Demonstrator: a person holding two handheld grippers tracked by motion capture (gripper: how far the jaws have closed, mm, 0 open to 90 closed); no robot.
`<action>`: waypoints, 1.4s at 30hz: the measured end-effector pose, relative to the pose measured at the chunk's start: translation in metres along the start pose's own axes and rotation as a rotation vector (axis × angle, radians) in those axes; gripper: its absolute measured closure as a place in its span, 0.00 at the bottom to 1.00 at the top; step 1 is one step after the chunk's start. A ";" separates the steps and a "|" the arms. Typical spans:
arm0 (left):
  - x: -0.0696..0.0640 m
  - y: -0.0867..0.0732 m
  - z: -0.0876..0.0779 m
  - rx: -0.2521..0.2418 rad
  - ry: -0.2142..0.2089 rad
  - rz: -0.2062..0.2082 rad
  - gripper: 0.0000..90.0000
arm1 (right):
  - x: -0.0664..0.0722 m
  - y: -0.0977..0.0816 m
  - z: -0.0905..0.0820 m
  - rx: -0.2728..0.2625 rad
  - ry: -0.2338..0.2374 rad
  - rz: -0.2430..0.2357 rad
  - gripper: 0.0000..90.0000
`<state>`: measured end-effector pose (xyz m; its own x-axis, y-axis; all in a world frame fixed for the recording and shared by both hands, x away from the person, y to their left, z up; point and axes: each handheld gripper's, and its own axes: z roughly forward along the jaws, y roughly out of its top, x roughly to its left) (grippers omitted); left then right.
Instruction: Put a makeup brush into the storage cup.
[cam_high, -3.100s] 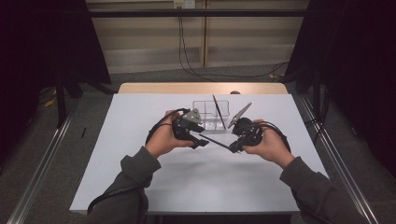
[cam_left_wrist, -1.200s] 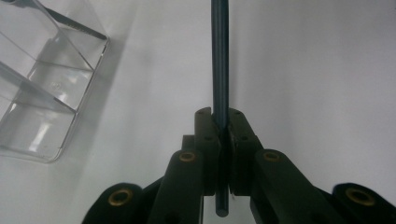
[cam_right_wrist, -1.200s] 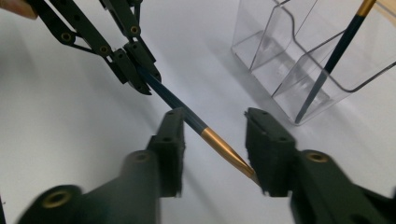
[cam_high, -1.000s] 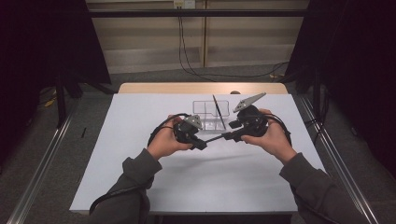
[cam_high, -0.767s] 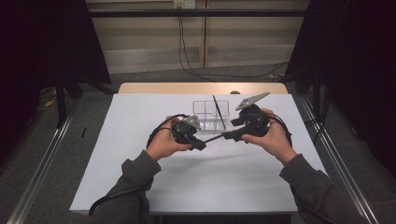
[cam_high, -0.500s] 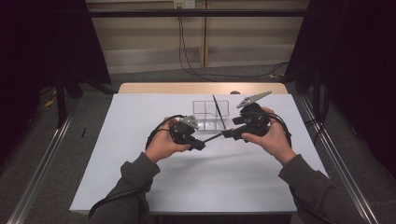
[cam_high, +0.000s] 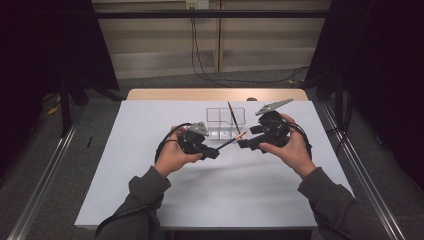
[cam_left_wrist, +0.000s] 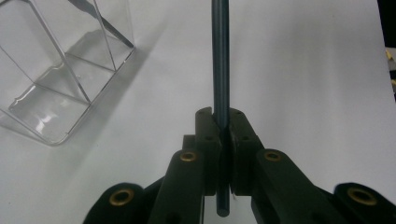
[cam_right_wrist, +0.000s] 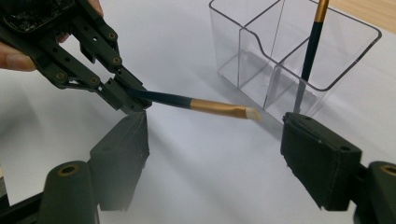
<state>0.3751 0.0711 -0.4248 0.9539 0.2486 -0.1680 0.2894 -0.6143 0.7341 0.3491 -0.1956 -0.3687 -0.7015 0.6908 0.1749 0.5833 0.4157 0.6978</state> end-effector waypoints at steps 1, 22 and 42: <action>0.000 0.000 -0.001 0.008 0.010 0.001 0.95 | 0.000 0.000 0.000 -0.001 0.004 0.001 0.25; -0.005 -0.001 -0.002 -0.118 0.046 -0.037 0.95 | 0.002 -0.002 0.005 -0.032 0.035 0.034 0.25; -0.010 -0.003 0.001 -0.269 0.061 -0.084 0.95 | 0.003 -0.003 0.007 -0.070 0.053 0.043 0.24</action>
<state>0.3644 0.0696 -0.4254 0.9187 0.3396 -0.2016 0.3277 -0.3707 0.8690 0.3479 -0.1906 -0.3746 -0.6984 0.6739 0.2412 0.5848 0.3430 0.7351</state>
